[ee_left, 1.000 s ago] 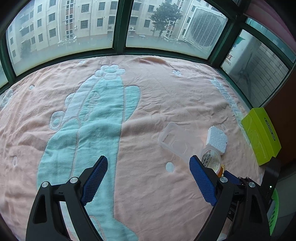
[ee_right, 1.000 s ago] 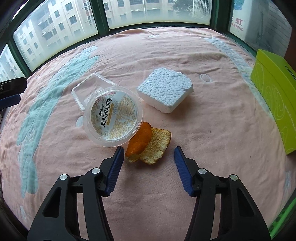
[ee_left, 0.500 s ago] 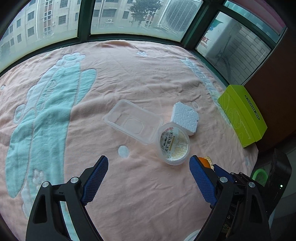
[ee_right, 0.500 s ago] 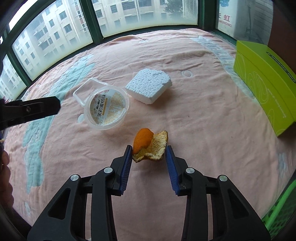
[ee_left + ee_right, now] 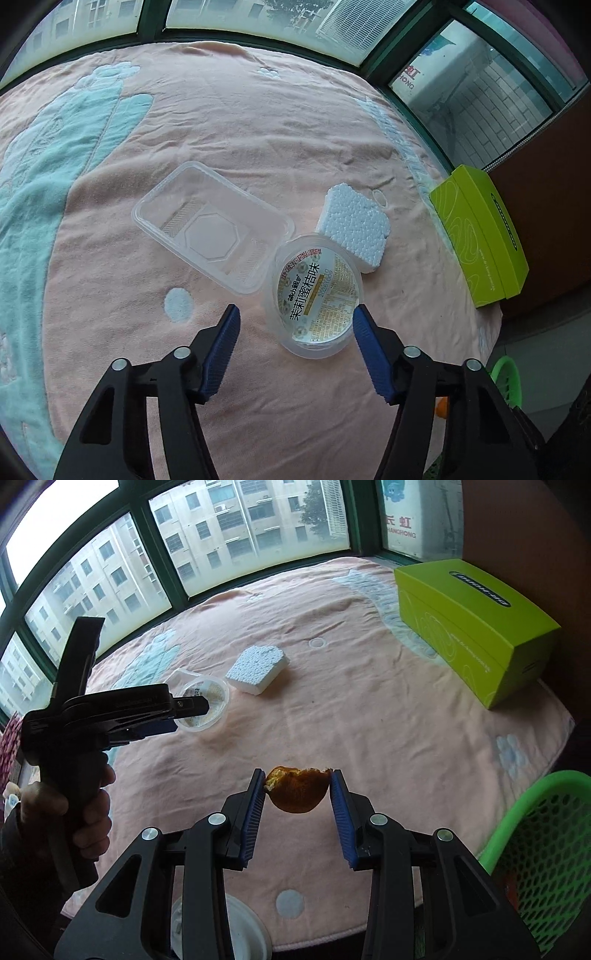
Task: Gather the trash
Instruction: 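Grasp the jasmine-label plastic cup with the left tool while the right tool holds the peel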
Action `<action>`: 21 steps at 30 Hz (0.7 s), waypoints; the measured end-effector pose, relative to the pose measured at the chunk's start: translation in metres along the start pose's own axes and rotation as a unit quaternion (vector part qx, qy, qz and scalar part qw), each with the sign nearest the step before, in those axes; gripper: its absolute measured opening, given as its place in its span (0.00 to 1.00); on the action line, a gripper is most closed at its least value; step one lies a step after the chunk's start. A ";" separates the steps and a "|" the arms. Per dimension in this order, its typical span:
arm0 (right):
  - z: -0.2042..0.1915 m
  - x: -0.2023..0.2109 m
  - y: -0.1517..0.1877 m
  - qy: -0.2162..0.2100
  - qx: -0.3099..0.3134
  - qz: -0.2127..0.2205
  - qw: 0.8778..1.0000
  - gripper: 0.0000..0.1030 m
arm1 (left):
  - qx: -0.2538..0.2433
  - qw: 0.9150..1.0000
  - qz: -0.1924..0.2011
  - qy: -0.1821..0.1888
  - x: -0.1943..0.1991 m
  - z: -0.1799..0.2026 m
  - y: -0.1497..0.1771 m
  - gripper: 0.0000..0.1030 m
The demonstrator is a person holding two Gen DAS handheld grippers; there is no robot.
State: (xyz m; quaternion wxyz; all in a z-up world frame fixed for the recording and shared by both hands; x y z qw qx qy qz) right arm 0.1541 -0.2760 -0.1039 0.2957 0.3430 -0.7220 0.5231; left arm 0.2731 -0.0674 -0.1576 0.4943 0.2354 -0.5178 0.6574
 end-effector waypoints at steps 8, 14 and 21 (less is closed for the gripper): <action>0.011 0.019 0.009 0.002 -0.017 0.015 1.000 0.35 | 0.011 1.000 -0.001 0.003 -0.002 0.001 0.002 0.22; 0.021 0.033 0.013 0.004 -0.027 0.027 0.999 0.35 | 0.004 1.000 0.013 -0.002 0.014 0.009 0.007 0.20; 0.034 0.063 0.020 0.014 -0.037 0.054 0.998 0.35 | -0.033 0.999 0.037 0.020 0.053 0.041 0.017 0.20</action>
Point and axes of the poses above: each gripper's, at about its wrist camera, not at the fingertips, and x roughly against the way its jaws point, z to its right, y to its underside, the point moved 2 cm from there along -x, roughly the way its jaws point, and after that the axes turned 11 degrees about -x, right-handed, at the moved point
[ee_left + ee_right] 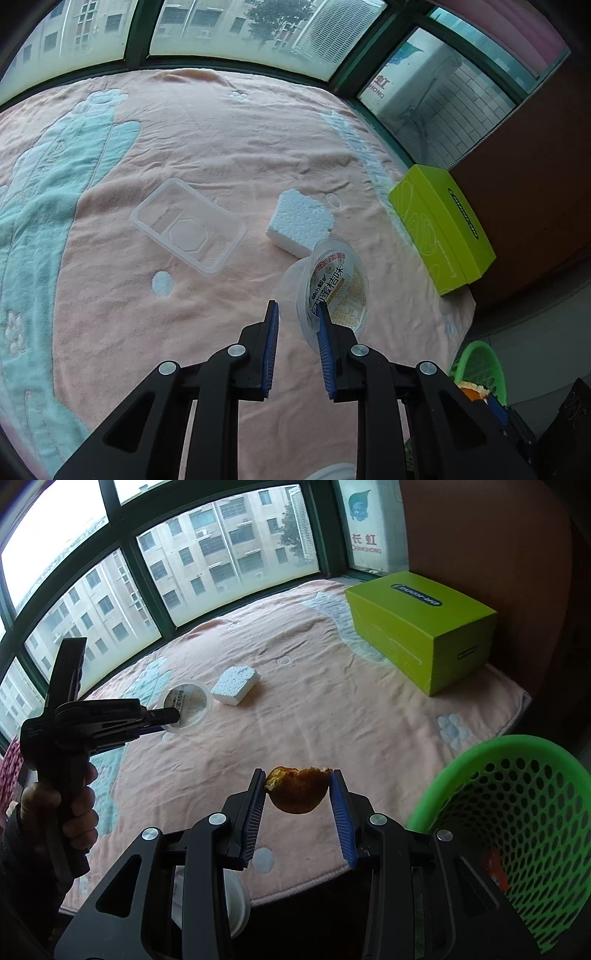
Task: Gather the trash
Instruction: 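Grasp the jasmine-label plastic cup with the left tool while the right tool holds the peel, then carry both items over the green basket and open both tools to drop them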
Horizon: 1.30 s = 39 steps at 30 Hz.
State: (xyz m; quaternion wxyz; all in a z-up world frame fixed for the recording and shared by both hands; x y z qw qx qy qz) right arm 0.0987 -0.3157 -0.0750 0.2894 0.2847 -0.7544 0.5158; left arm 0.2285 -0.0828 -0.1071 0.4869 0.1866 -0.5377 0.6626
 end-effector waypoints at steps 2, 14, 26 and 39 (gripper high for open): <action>0.006 0.009 0.002 0.006 -0.005 0.008 1.000 0.35 | -0.011 1.000 0.005 0.009 0.009 0.012 0.001 0.20; 0.059 0.069 0.018 0.063 -0.045 0.051 0.996 0.35 | -0.088 0.993 0.021 0.071 0.042 0.104 0.016 0.20; 0.122 0.108 0.040 0.112 -0.103 0.071 0.986 0.36 | -0.160 0.981 -0.001 0.111 0.039 0.187 0.045 0.20; 0.157 0.145 0.057 0.131 -0.144 0.098 0.976 0.58 | -0.239 0.964 -0.026 0.109 0.024 0.254 0.076 0.20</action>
Point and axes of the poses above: each gripper's, at about its wrist camera, not at the fingertips, and x roughly against the way its jaws point, z to its right, y to its underside, the point moved 2 cm from there along -x, roughly the way its jaws point, and after that the axes turned 11 degrees about -x, right-handed, at the moved point
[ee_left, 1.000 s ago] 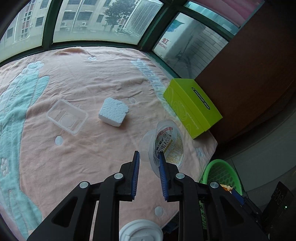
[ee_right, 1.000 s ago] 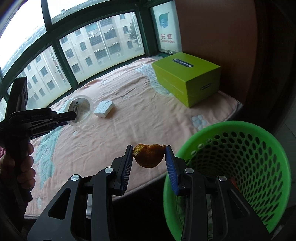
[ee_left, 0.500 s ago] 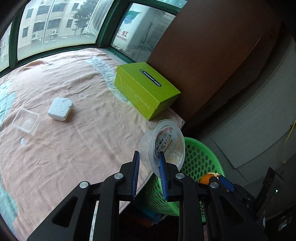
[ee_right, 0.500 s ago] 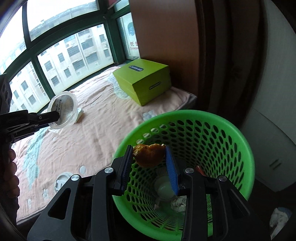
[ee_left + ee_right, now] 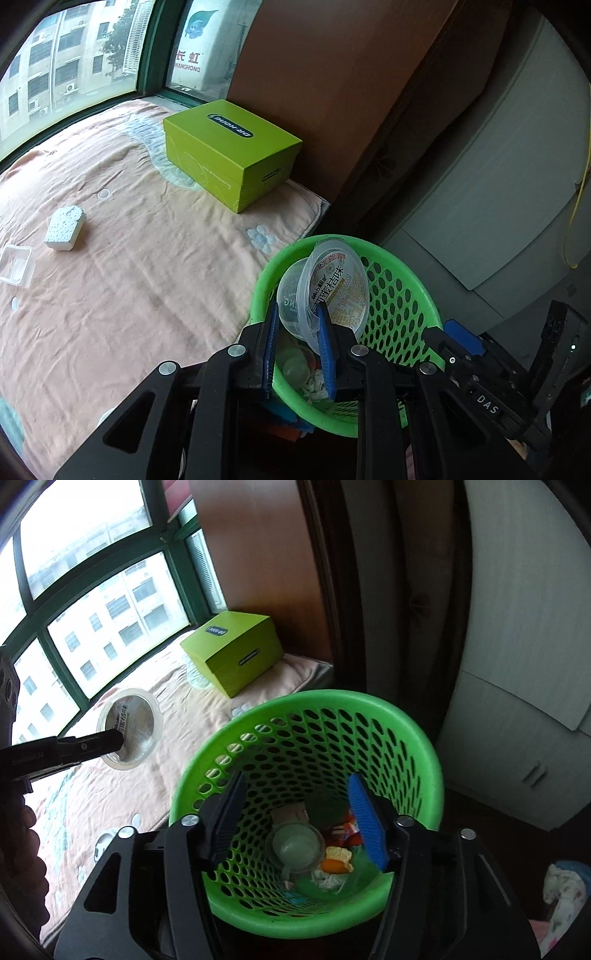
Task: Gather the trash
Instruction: 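Carry both items over the green basket and open both tools to drop them, then move both tools back over the table toward the clear tray and foam block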
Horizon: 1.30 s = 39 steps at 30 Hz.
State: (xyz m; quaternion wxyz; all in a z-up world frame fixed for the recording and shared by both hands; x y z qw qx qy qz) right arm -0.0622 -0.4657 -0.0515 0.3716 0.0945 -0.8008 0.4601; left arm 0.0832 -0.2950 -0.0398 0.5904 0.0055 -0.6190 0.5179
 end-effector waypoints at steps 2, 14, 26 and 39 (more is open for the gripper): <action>0.005 0.005 0.000 0.001 -0.006 0.005 1.000 0.60 | -0.012 1.000 -0.004 -0.002 -0.004 0.008 -0.001 0.20; 0.023 0.015 -0.001 0.005 -0.027 0.019 0.999 0.65 | -0.060 0.998 -0.026 -0.005 -0.026 0.044 -0.001 0.25; 0.019 0.016 -0.002 -0.009 -0.026 0.021 0.999 0.73 | -0.050 0.998 -0.018 -0.041 -0.016 0.031 0.004 0.59; -0.032 -0.001 -0.001 -0.052 0.020 0.003 0.998 0.82 | -0.003 0.992 0.003 -0.129 0.020 -0.037 0.009 0.81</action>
Point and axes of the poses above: each gripper's, at about its wrist camera, not at the fingertips, and x roughly against the way its jaws point, z to its right, y to its underside, the point moved 2 cm from there along -x, roughly the way its jaws point, and after that the axes turned 11 degrees about -x, right-handed, at the moved point
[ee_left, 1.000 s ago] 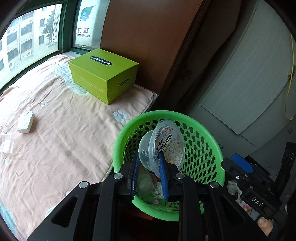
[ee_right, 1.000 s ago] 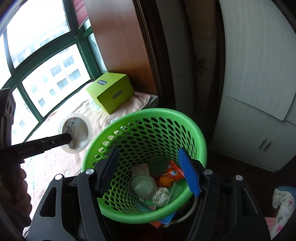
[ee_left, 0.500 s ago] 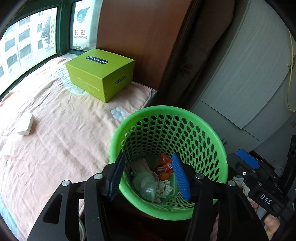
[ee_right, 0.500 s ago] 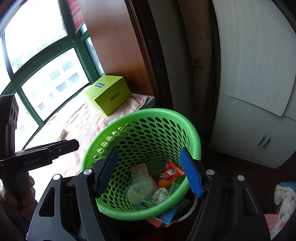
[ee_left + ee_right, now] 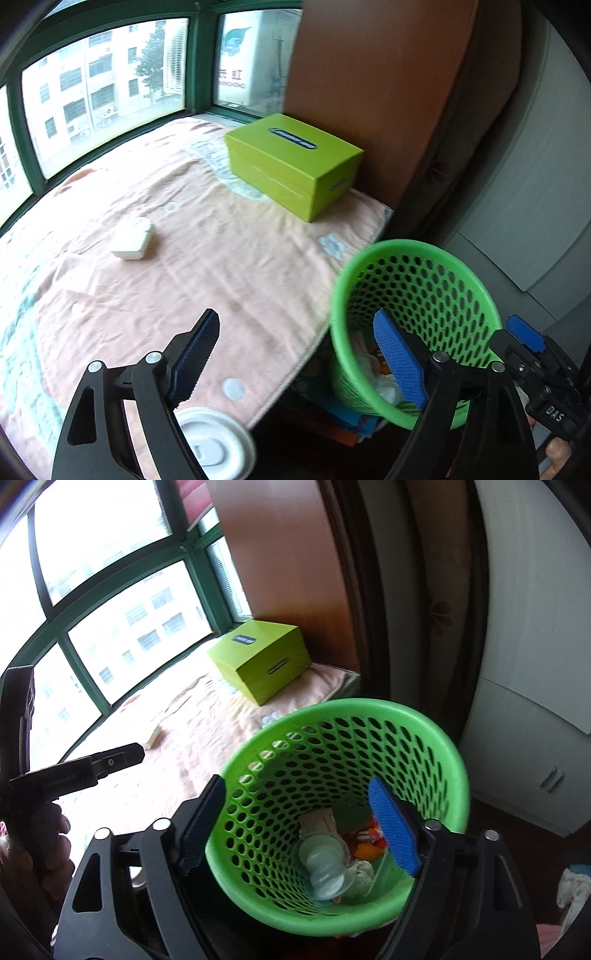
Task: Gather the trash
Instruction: 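Move both tools back over the table toward the clear tray and foam block, then grasp the clear plastic tray with the left tool while the right tool grasps the white foam block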
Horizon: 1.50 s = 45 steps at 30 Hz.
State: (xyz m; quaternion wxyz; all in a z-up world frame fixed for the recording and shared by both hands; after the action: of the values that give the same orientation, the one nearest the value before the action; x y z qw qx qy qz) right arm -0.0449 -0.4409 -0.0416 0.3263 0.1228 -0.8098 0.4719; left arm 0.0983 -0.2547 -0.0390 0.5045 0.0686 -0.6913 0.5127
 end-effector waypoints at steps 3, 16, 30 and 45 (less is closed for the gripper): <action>-0.018 -0.010 -0.001 -0.012 0.018 -0.007 1.000 0.83 | 0.017 1.000 0.001 -0.020 0.004 -0.025 0.003 0.84; -0.096 -0.064 -0.007 -0.064 0.076 -0.051 0.994 0.85 | 0.171 0.977 -0.039 -0.122 -0.004 -0.180 0.022 0.87; -0.179 -0.138 -0.022 -0.107 0.160 -0.099 0.976 0.85 | 0.335 0.928 -0.083 -0.138 -0.065 -0.292 0.024 0.87; -0.233 -0.209 -0.021 -0.119 0.228 -0.144 0.956 0.85 | 0.396 0.901 -0.119 -0.135 -0.114 -0.328 0.034 0.87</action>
State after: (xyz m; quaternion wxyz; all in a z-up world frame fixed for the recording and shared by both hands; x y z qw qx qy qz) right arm 0.2199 -0.2778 -0.0819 0.2551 0.3641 -0.6877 0.5740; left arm 0.3379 -0.0321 -0.1589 0.3949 0.4125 -0.4795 0.6663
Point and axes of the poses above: each gripper's, at about its wrist camera, not at the fingertips, and x roughly against the way its jaws point, z to its right, y to its underside, the point moved 2 cm from there along -x, roughly the way its jaws point, and after that the axes turned 11 degrees about -x, right-handed, at the moved point
